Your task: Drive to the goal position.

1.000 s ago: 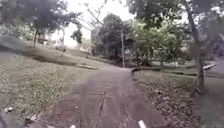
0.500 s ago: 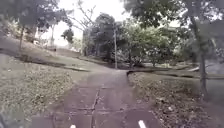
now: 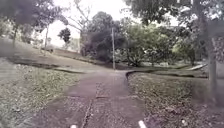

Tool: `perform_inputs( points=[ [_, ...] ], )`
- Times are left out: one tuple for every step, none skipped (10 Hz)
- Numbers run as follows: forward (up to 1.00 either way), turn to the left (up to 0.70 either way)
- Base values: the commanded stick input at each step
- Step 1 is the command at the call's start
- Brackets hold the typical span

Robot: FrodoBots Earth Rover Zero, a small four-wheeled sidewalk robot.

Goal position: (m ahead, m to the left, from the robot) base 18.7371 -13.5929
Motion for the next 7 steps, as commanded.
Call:
perform_inputs(
  points=[
    [1.0,0.0],
    [1.0,0.0],
    [1.0,0.0],
    [1.0,0.0],
    [1.0,0.0],
    [1.0,0.0],
    [1.0,0.0]
  ],
)
